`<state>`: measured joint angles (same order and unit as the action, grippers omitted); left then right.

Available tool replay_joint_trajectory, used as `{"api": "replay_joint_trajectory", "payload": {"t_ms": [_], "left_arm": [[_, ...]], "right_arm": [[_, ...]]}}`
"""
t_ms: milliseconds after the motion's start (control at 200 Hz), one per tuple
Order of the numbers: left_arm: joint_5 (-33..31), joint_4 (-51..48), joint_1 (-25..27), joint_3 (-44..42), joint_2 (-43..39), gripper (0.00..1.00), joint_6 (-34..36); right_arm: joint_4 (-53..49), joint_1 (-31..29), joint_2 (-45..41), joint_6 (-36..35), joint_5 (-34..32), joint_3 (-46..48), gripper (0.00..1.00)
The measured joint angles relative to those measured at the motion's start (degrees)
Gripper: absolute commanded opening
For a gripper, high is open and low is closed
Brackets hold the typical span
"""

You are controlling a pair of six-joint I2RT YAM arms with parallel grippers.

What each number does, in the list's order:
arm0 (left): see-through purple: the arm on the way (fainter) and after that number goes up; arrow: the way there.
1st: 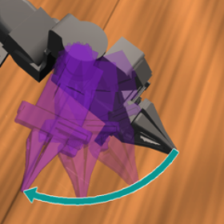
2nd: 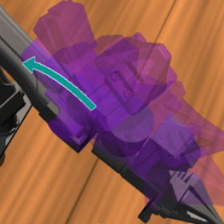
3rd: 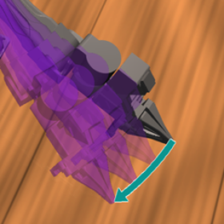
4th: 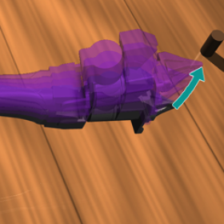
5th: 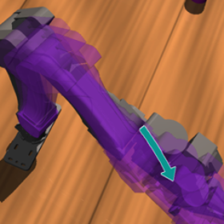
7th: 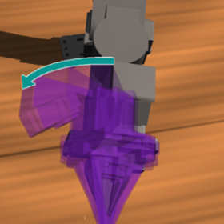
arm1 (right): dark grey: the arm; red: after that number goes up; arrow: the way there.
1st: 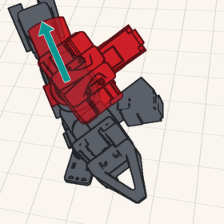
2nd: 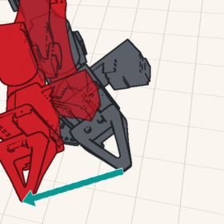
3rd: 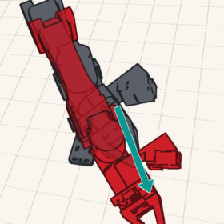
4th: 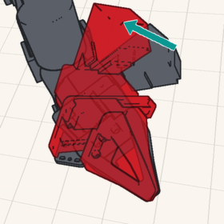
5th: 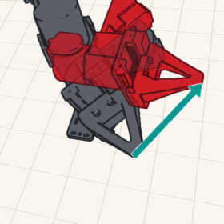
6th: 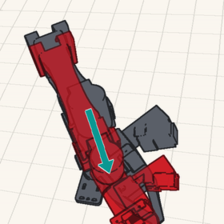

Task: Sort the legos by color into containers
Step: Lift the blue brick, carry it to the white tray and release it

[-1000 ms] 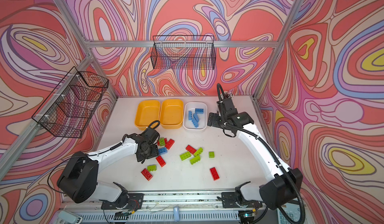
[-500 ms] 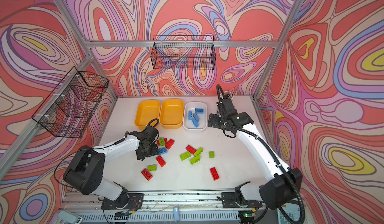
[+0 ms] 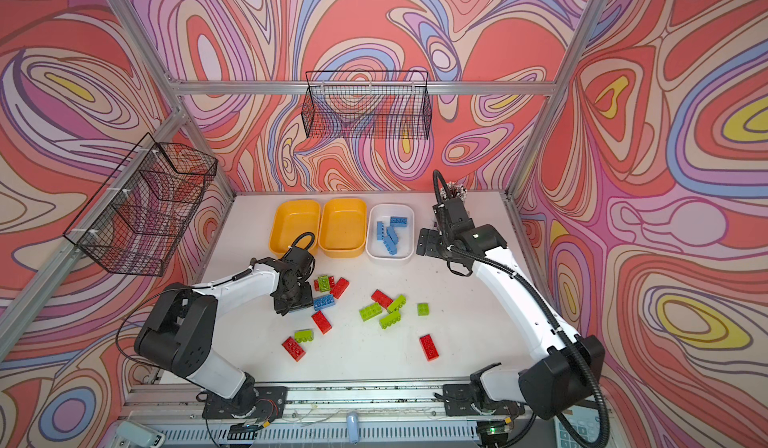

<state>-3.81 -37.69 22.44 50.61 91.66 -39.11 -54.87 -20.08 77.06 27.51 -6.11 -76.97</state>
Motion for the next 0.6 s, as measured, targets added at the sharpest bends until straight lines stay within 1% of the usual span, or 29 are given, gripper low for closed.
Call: {"api": "replay_joint_trajectory", "payload": {"t_ms": [60,290,431,601], "left_arm": [[0.0,0.0,0.0,0.0,0.0,0.46,0.0],[0.2,0.2,0.0,0.1,0.1,0.42,-0.1],[0.3,0.2,0.0,0.1,0.1,0.36,-0.1],[0.4,0.0,0.0,0.2,0.1,0.31,-0.1]], "right_arm": [[0.0,0.0,0.0,0.0,-0.1,0.0,0.98],[0.0,0.0,0.0,0.0,-0.1,0.0,0.98],[0.0,0.0,0.0,0.0,-0.1,0.0,0.98],[0.0,0.0,0.2,0.0,-0.1,0.0,0.98]]}}
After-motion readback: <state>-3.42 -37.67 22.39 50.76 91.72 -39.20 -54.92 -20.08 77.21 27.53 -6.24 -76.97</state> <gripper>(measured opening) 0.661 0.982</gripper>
